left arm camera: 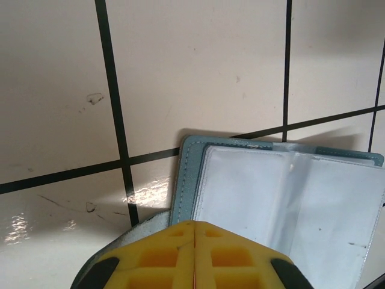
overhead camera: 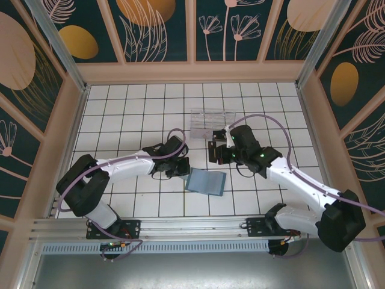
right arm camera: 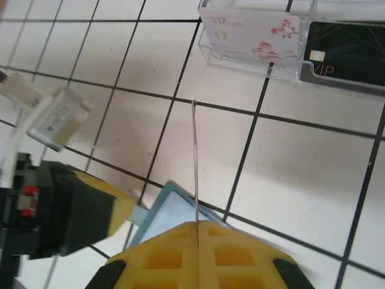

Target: Take the credit cards out of the card holder

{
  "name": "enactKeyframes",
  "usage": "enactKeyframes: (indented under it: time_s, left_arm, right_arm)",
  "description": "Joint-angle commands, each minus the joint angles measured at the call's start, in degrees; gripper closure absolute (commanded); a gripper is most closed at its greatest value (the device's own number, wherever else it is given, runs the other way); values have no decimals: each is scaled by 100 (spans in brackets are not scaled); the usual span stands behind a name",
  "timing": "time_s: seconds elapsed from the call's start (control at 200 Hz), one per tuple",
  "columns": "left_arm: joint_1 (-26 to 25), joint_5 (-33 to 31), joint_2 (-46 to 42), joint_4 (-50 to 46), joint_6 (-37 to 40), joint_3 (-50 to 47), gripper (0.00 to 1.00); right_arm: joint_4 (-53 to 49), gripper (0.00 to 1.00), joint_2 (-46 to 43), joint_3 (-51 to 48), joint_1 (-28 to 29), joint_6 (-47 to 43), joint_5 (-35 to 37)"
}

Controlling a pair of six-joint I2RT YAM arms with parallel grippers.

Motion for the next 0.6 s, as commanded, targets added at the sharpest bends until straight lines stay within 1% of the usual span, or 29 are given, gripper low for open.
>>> enactKeyframes:
  time_s: [0.0, 0.11, 0.2, 0.3, 0.405, 0.595]
  left_arm:
    - [69, -205, -161, -163, 131, 19, 92]
    - [81, -341, -222, -230, 175, 75, 91]
    - [84, -444, -301, -298, 209, 97, 91]
    - [90, -570, -378, -410, 268, 83, 91]
    - [107, -658, -453, -435, 287, -18, 91]
    - [124, -683, -457, -387, 323, -70, 90]
  right_arm:
    - [-502, 100, 515, 705, -44, -2952, 55]
    - [-739, 100, 952, 1109, -31, -4292, 218]
    - [-1094, 100, 1425, 1644, -35, -5063, 350]
    - [-1461, 100, 1887, 2156, -40, -5826, 676]
    - [-1836, 100, 2272, 2600, -101, -6454, 913]
    - [-2387, 100, 2768, 3258, -366, -7063, 1359]
